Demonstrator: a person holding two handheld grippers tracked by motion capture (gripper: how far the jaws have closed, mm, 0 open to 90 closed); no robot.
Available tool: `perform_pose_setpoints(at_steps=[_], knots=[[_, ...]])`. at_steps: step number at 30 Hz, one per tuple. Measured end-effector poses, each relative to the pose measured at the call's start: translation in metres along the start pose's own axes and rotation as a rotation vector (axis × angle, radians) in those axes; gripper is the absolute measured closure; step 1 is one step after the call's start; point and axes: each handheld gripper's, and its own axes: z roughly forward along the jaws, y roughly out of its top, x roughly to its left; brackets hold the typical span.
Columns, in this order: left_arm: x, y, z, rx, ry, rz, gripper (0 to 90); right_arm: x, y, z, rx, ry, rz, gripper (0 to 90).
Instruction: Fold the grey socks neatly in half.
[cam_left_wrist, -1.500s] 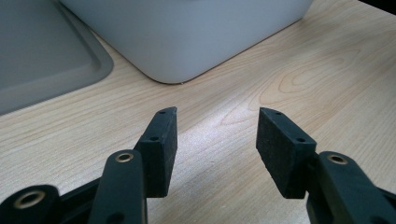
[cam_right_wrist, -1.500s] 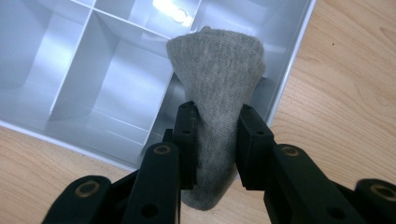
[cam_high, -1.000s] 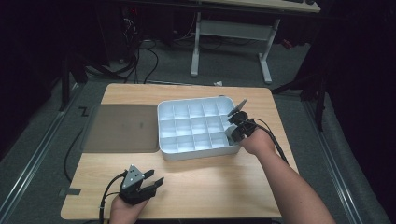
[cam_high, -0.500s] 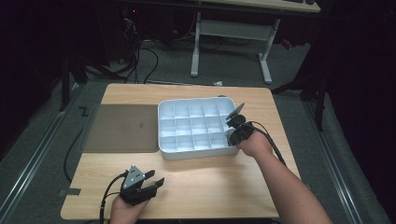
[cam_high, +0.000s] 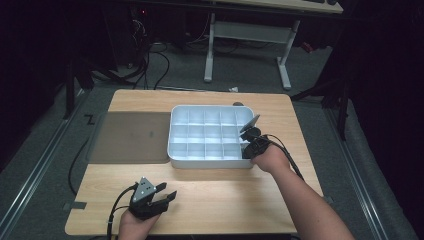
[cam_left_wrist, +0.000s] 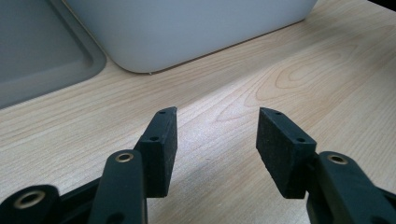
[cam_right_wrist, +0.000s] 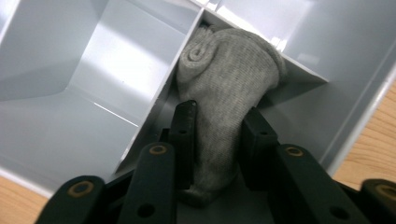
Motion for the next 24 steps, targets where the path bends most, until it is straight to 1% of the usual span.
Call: perform_pose_setpoints(at_steps=[1, 2, 4, 5, 9, 10, 11, 12, 13, 14, 15, 16, 17, 18, 19, 20, 24], knots=[[0.0, 0.0, 0.0, 0.0, 0.0, 0.0, 48.8, 0.002, 0.0, 0.0, 0.006, 0.005, 0.011, 64.5], [0.0, 0.0, 0.0, 0.001, 0.0, -0.001, 48.8, 0.002, 0.001, 0.0, 0.006, 0.008, -0.01, 61.3], [0.0, 0.0, 0.001, 0.002, -0.001, -0.001, 48.8, 0.005, 0.001, -0.001, 0.013, 0.001, -0.012, 60.6], [-0.001, 0.0, 0.001, 0.002, -0.001, 0.0, 48.8, 0.006, 0.001, -0.001, 0.018, 0.005, -0.012, 60.5], [-0.001, 0.0, 0.001, 0.005, -0.003, 0.0, 48.8, 0.006, 0.001, -0.005, 0.014, 0.003, -0.02, 59.3], [-0.001, 0.0, 0.001, 0.006, -0.004, 0.0, 48.8, 0.006, 0.001, -0.006, 0.012, 0.003, -0.017, 58.4], [-0.001, 0.0, 0.001, 0.006, -0.003, 0.0, 48.8, 0.006, 0.0, -0.007, 0.016, 0.008, 0.008, 57.7], [-0.001, 0.0, 0.001, 0.006, -0.003, 0.0, 48.8, 0.004, 0.0, -0.008, 0.007, 0.012, -0.009, 57.6], [0.0, 0.0, 0.001, 0.006, -0.004, -0.001, 48.8, 0.003, 0.0, -0.01, 0.001, 0.012, -0.007, 57.6], [0.0, 0.0, 0.001, 0.006, -0.004, -0.002, 48.8, 0.002, 0.0, -0.012, -0.001, 0.013, 0.003, 57.5], [0.0, 0.0, 0.001, 0.006, -0.004, -0.002, 48.8, 0.001, 0.0, -0.015, -0.007, 0.016, 0.002, 57.4], [0.0, 0.0, 0.001, 0.006, -0.004, -0.002, 48.8, 0.001, -0.001, -0.018, -0.01, 0.019, 0.02, 57.3], [0.0, 0.0, 0.001, 0.006, -0.004, -0.002, 48.8, -0.001, -0.001, -0.02, -0.024, 0.025, 0.008, 57.3], [0.0, 0.0, 0.001, 0.006, -0.004, -0.003, 48.8, 0.0, -0.002, -0.023, -0.025, 0.031, 0.034, 57.3], [0.0, 0.0, 0.001, 0.006, -0.005, -0.004, 48.8, -0.002, -0.002, -0.025, -0.031, 0.028, 0.008, 57.2], [0.0, 0.0, 0.001, 0.005, -0.005, -0.004, 48.8, -0.001, -0.002, -0.028, -0.034, 0.022, 0.002, 57.2], [-0.001, 0.0, 0.002, 0.006, -0.005, -0.001, 48.8, -0.001, -0.002, -0.039, -0.049, 0.025, 0.001, 57.2]])
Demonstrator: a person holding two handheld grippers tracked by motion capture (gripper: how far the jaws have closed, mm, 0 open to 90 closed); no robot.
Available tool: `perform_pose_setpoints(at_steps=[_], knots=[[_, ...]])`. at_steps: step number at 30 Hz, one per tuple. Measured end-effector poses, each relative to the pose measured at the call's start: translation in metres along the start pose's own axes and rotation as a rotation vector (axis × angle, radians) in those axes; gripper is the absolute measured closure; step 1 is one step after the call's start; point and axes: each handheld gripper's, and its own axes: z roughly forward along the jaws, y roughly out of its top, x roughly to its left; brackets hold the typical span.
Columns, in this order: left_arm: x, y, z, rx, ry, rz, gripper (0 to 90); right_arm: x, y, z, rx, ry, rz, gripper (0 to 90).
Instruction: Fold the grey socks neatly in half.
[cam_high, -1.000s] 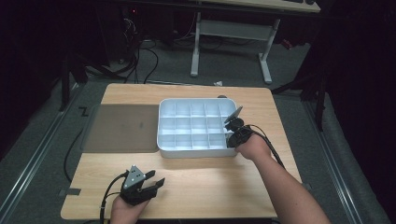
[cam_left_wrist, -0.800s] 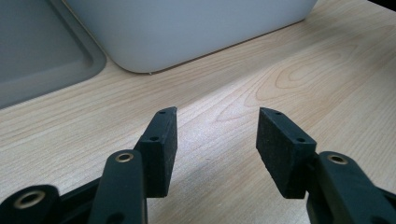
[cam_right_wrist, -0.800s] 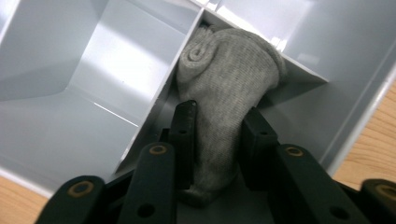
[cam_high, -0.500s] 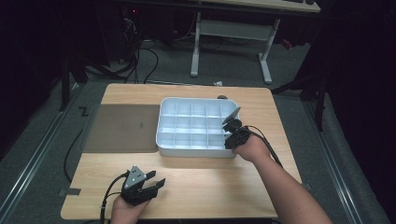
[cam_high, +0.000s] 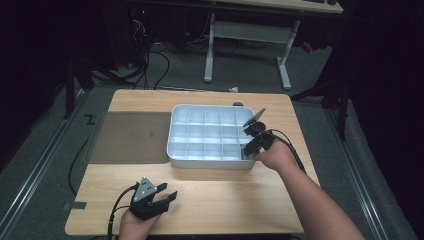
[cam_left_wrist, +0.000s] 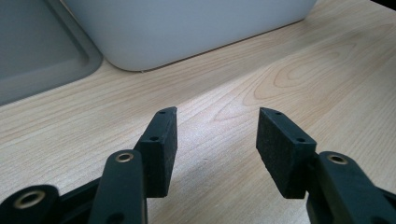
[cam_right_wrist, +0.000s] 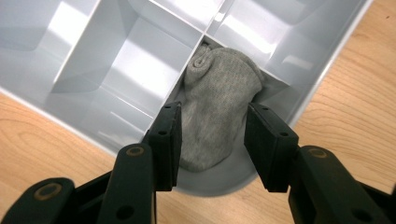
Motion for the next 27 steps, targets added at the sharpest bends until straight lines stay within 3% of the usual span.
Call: perform_pose_setpoints(at_steps=[4, 9, 11, 21, 22, 27], knots=[[0.0, 0.0, 0.0, 0.003, 0.001, 0.004, 48.8, 0.002, -0.001, -0.007, 0.001, 0.001, -0.007, 60.0], [0.0, 0.0, 0.0, 0.001, 0.001, 0.003, 48.8, 0.005, -0.004, -0.009, 0.031, -0.016, -0.024, 85.1], [0.0, 0.0, 0.0, 0.001, 0.0, 0.002, 48.8, 0.004, -0.005, -0.006, 0.051, -0.03, -0.022, 89.4], [0.0, 0.0, 0.0, 0.001, 0.003, 0.0, 48.8, 0.007, -0.004, 0.027, 0.133, -0.035, -0.039, 90.0], [0.001, 0.0, 0.0, 0.001, 0.003, -0.001, 48.8, 0.009, -0.004, 0.03, 0.143, -0.036, -0.013, 90.0], [0.001, -0.001, 0.0, 0.0, 0.004, -0.004, 48.8, 0.008, -0.001, 0.04, 0.16, -0.029, -0.039, 90.0]])
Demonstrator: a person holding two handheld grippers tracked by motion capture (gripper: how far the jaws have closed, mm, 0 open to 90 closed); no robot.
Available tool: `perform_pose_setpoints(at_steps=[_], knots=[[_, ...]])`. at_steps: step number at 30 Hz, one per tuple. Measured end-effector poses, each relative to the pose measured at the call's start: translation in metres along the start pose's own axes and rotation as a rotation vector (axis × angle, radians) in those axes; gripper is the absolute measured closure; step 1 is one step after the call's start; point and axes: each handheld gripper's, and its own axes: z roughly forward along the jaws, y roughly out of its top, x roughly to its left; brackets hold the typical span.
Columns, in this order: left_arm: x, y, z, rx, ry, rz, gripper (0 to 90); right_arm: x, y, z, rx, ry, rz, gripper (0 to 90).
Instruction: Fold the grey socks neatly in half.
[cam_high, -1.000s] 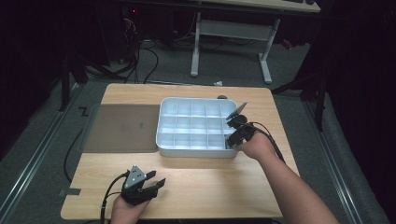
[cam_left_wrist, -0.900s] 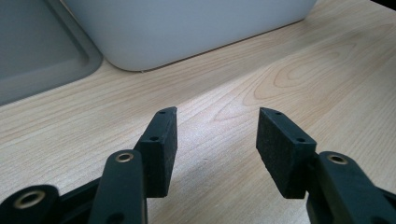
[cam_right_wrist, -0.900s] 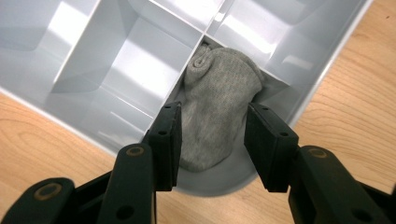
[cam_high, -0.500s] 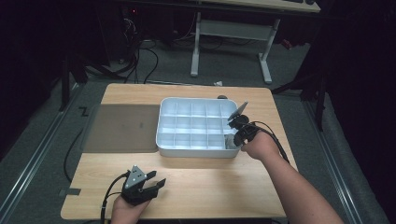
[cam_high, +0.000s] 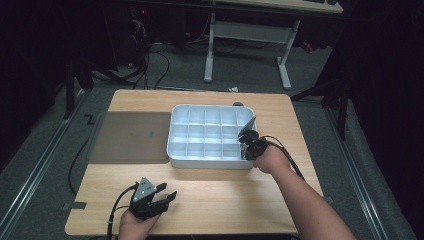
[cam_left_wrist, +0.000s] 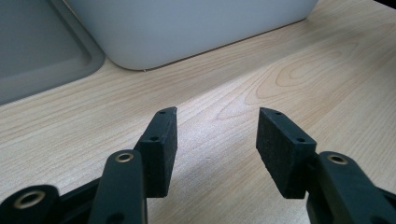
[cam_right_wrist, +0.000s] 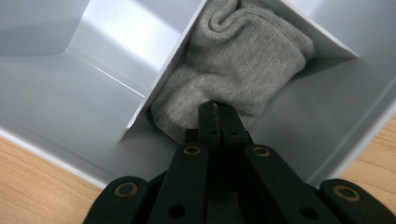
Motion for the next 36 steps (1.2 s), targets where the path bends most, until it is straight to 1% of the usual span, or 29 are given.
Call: perform_pose_setpoints(at_steps=[2, 3, 4, 5, 6, 8, 9, 10, 11, 12, 13, 14, 15, 17, 19, 20, 21, 23, 28, 29, 30, 31, 32, 33, 34, 35, 36], knots=[[0.0, 0.0, 0.0, 0.0, 0.0, 0.0, 48.8, 0.0, 0.001, -0.004, 0.007, 0.013, 0.013, 87.2], [0.0, 0.0, 0.0, 0.001, 0.0, 0.0, 48.8, -0.001, 0.002, -0.007, 0.001, 0.016, -0.001, 86.7], [0.0, 0.0, 0.0, 0.002, 0.0, 0.002, 48.8, 0.0, 0.003, -0.012, -0.009, 0.019, 0.009, 86.7], [0.0, 0.0, 0.0, 0.002, -0.001, 0.002, 48.8, -0.001, 0.004, -0.018, -0.028, 0.019, 0.011, 86.7], [-0.001, 0.0, 0.0, 0.004, -0.003, 0.003, 48.8, -0.004, 0.006, -0.024, -0.054, 0.013, 0.002, 86.7], [-0.001, 0.0, 0.0, 0.004, -0.002, 0.007, 48.8, -0.007, 0.011, -0.031, -0.089, -0.012, 0.024, 86.5], [-0.001, 0.0, 0.0, 0.004, -0.002, 0.007, 48.8, -0.008, 0.014, -0.031, -0.093, -0.027, 0.041, 86.0], [-0.001, 0.0, 0.0, 0.003, -0.003, 0.004, 48.8, -0.01, 0.017, -0.029, -0.091, -0.037, 0.047, 85.8], [-0.001, 0.0, 0.0, 0.001, -0.002, 0.003, 48.8, -0.01, 0.02, -0.024, -0.073, -0.049, 0.059, 85.6], [0.0, 0.0, 0.0, 0.001, -0.001, 0.001, 48.8, -0.011, 0.021, -0.02, -0.064, -0.053, 0.052, 85.8], [0.0, 0.0, -0.001, 0.002, -0.001, 0.002, 48.8, -0.011, 0.023, -0.015, -0.053, -0.06, 0.059, 86.5], [0.001, 0.0, -0.001, 0.001, -0.001, 0.001, 48.8, -0.012, 0.025, -0.012, -0.049, -0.062, 0.056, 87.6], [0.001, 0.0, -0.001, 0.0, 0.0, 0.0, 48.8, -0.011, 0.026, -0.01, -0.038, -0.061, 0.068, 89.3], [0.002, -0.001, -0.002, 0.0, 0.0, -0.003, 48.8, -0.012, 0.029, -0.005, -0.024, -0.061, 0.055, 90.0], [0.002, -0.001, -0.002, -0.001, -0.001, -0.004, 48.8, -0.011, 0.031, -0.001, -0.003, -0.068, 0.062, 90.0], [0.002, -0.001, -0.002, -0.001, -0.001, -0.004, 48.8, -0.011, 0.032, 0.002, 0.002, -0.073, 0.045, 90.0], [0.002, -0.001, -0.002, -0.001, -0.001, -0.004, 48.8, -0.01, 0.033, 0.004, 0.009, -0.077, 0.051, 90.0], [0.002, -0.001, -0.002, 0.0, -0.002, -0.003, 48.8, -0.008, 0.035, 0.007, 0.02, -0.091, 0.037, 90.0], [0.002, 0.0, -0.002, -0.001, -0.004, -0.007, 48.8, -0.008, 0.034, 0.005, 0.02, -0.087, 0.042, 90.0], [0.002, 0.0, -0.002, -0.001, -0.004, -0.007, 48.8, -0.008, 0.033, 0.004, 0.018, -0.083, 0.045, 88.5], [0.002, 0.0, -0.002, -0.001, -0.004, -0.008, 48.8, -0.007, 0.032, 0.002, 0.014, -0.074, 0.058, 86.7], [0.002, 0.0, -0.002, -0.001, -0.004, -0.008, 48.8, -0.009, 0.031, 0.0, 0.003, -0.066, 0.048, 85.5], [0.002, 0.0, -0.002, -0.001, -0.005, -0.008, 48.8, -0.009, 0.03, -0.003, -0.003, -0.057, 0.051, 84.6], [0.001, 0.0, -0.002, -0.001, -0.006, -0.009, 48.8, -0.009, 0.029, -0.005, -0.008, -0.051, 0.067, 83.6], [0.001, 0.0, -0.002, -0.001, -0.006, -0.008, 48.8, -0.009, 0.029, -0.007, -0.017, -0.049, 0.06, 83.3], [0.001, 0.0, -0.002, -0.002, -0.007, -0.008, 48.8, -0.009, 0.028, -0.009, -0.02, -0.042, 0.07, 83.2], [0.001, 0.0, -0.002, -0.003, -0.007, -0.007, 48.8, -0.01, 0.027, -0.011, -0.03, -0.04, 0.063, 82.9]])
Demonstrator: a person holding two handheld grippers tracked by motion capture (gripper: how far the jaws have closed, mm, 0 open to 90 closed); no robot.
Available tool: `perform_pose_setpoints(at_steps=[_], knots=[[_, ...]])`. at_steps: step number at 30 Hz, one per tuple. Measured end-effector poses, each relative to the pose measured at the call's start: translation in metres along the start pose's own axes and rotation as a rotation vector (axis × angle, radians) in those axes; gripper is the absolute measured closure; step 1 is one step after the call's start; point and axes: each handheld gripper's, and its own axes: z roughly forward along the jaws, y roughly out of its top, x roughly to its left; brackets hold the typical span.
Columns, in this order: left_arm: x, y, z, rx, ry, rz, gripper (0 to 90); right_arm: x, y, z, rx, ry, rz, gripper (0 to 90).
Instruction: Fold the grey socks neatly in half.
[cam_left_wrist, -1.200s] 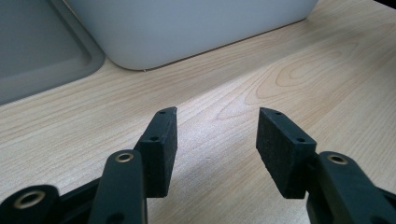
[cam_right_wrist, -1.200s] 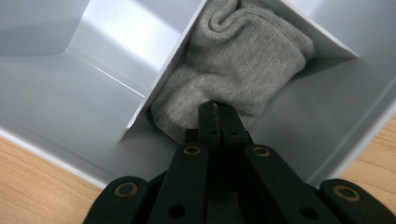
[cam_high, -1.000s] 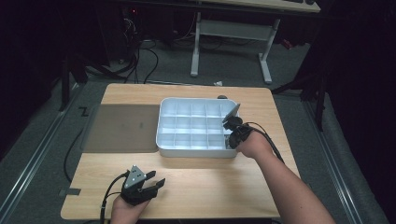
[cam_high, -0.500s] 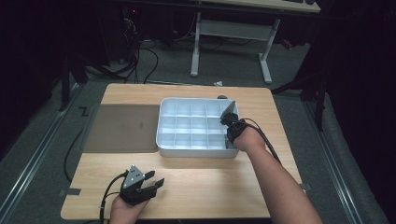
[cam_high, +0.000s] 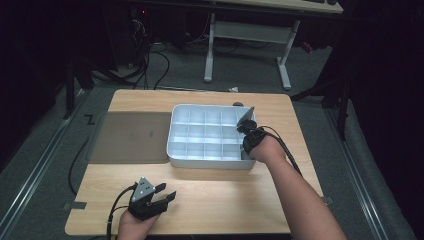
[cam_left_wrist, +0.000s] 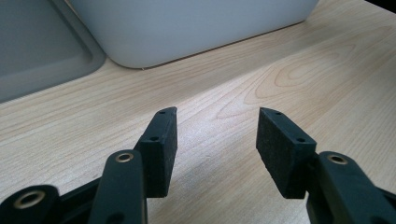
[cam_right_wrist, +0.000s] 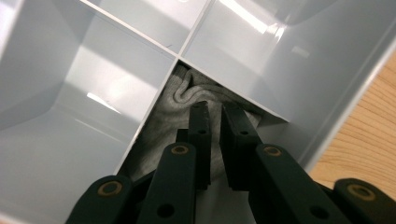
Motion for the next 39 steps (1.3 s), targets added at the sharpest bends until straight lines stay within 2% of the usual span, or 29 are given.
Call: perform_pose_setpoints(at_steps=[12, 14, 20, 23, 27, 29, 34, 36, 37, 39], knots=[[0.0, 0.0, 0.0, 0.004, -0.001, 0.004, 48.8, -0.01, -0.007, -0.018, -0.075, 0.051, 0.023, 79.8], [0.0, 0.0, 0.001, 0.004, 0.0, 0.004, 48.8, -0.013, -0.008, -0.022, -0.095, 0.07, 0.035, 78.1], [-0.003, 0.0, 0.002, 0.001, -0.004, 0.006, 48.8, -0.021, -0.016, -0.03, -0.161, 0.077, 0.058, 72.8], [-0.003, 0.001, 0.002, -0.003, -0.006, 0.006, 48.8, -0.027, -0.025, -0.033, -0.191, 0.081, 0.077, 70.4], [-0.005, 0.003, 0.001, -0.01, -0.012, 0.012, 48.8, -0.031, -0.041, -0.039, -0.258, 0.077, 0.096, 65.6], [-0.007, 0.005, 0.0, -0.009, -0.015, 0.02, 48.8, -0.032, -0.05, -0.042, -0.28, 0.074, 0.094, 63.4], [-0.008, 0.004, 0.0, -0.004, -0.014, 0.029, 48.5, -0.032, -0.075, -0.049, -0.376, 0.072, 0.104, 58.9], [-0.007, 0.004, -0.001, -0.006, -0.013, 0.027, 48.4, -0.032, -0.085, -0.05, -0.411, 0.087, 0.117, 57.3], [-0.007, 0.004, -0.002, -0.013, -0.013, 0.021, 48.3, -0.031, -0.09, -0.05, -0.429, 0.078, 0.108, 57.3], [-0.007, 0.004, -0.003, -0.014, -0.012, 0.018, 48.3, -0.029, -0.098, -0.051, -0.477, 0.101, 0.122, 57.1]])
